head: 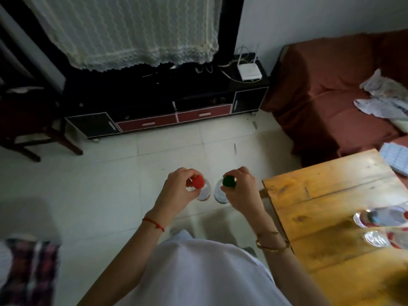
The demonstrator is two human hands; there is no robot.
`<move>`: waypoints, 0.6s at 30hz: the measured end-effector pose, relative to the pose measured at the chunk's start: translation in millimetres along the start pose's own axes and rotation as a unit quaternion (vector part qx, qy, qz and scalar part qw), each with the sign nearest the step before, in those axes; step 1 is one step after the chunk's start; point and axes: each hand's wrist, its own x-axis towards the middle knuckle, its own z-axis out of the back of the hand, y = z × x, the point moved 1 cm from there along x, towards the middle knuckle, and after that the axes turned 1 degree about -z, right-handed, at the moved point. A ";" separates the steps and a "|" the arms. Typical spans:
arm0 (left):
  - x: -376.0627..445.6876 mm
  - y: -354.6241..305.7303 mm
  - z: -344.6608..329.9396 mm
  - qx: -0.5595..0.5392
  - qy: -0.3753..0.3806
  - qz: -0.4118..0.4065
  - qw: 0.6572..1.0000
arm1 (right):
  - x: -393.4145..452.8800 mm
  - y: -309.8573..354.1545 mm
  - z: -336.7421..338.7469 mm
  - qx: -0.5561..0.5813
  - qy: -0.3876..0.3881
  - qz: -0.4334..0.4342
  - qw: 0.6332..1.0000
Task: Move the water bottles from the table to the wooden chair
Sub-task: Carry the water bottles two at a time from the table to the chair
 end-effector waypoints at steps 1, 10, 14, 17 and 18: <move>-2.7 14.2 16.4 0.000 -0.011 0.007 1.000 | 4.9 17.1 -12.1 0.008 0.007 0.006 1.000; -33.2 128.0 147.8 0.002 -0.116 0.091 0.989 | 48.8 174.2 -108.3 0.014 0.097 0.119 0.988; -44.3 171.4 195.7 -0.008 -0.168 0.142 0.976 | 70.8 238.2 -150.2 -0.012 0.138 0.175 0.975; -46.5 203.7 230.7 -0.014 -0.211 0.175 0.962 | 90.7 286.2 -184.1 -0.039 0.166 0.212 0.962; -45.8 215.4 242.3 -0.013 -0.224 0.189 0.956 | 98.1 303.0 -196.0 -0.048 0.176 0.224 0.957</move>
